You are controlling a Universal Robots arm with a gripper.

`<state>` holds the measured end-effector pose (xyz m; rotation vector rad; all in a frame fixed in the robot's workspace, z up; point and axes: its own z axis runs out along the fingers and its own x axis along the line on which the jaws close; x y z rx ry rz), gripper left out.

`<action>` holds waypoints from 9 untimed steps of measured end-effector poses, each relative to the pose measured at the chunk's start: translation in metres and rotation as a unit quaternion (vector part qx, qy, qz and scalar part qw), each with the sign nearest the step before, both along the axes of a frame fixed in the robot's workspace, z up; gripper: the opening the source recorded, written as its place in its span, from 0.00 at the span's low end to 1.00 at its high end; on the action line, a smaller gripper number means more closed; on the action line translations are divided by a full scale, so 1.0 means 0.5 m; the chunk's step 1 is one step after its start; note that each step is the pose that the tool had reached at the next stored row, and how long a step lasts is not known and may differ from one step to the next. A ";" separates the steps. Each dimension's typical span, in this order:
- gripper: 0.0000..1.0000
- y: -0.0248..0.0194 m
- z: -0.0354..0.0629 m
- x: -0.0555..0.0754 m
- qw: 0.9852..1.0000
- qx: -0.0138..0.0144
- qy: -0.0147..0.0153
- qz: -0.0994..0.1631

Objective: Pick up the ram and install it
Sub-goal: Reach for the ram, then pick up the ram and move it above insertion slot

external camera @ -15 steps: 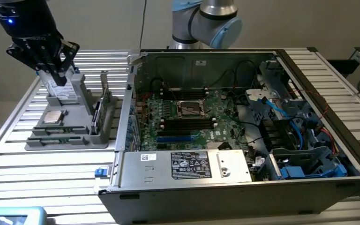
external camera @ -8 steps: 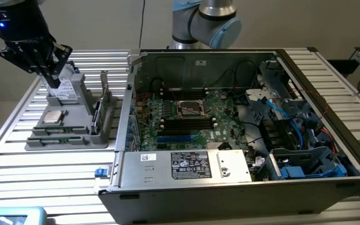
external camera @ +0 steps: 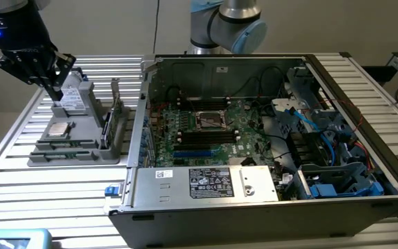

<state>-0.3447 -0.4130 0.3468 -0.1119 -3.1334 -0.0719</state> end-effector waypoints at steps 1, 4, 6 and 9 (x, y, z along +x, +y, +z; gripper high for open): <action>0.11 0.0000 -0.001 -0.001 1.000 0.000 0.000 0.000; 0.11 0.0001 -0.003 -0.002 1.000 -0.001 0.000 0.002; 0.11 0.0001 -0.004 -0.003 1.000 -0.001 0.000 0.017; 0.11 0.0001 -0.005 -0.004 0.999 -0.001 0.000 0.043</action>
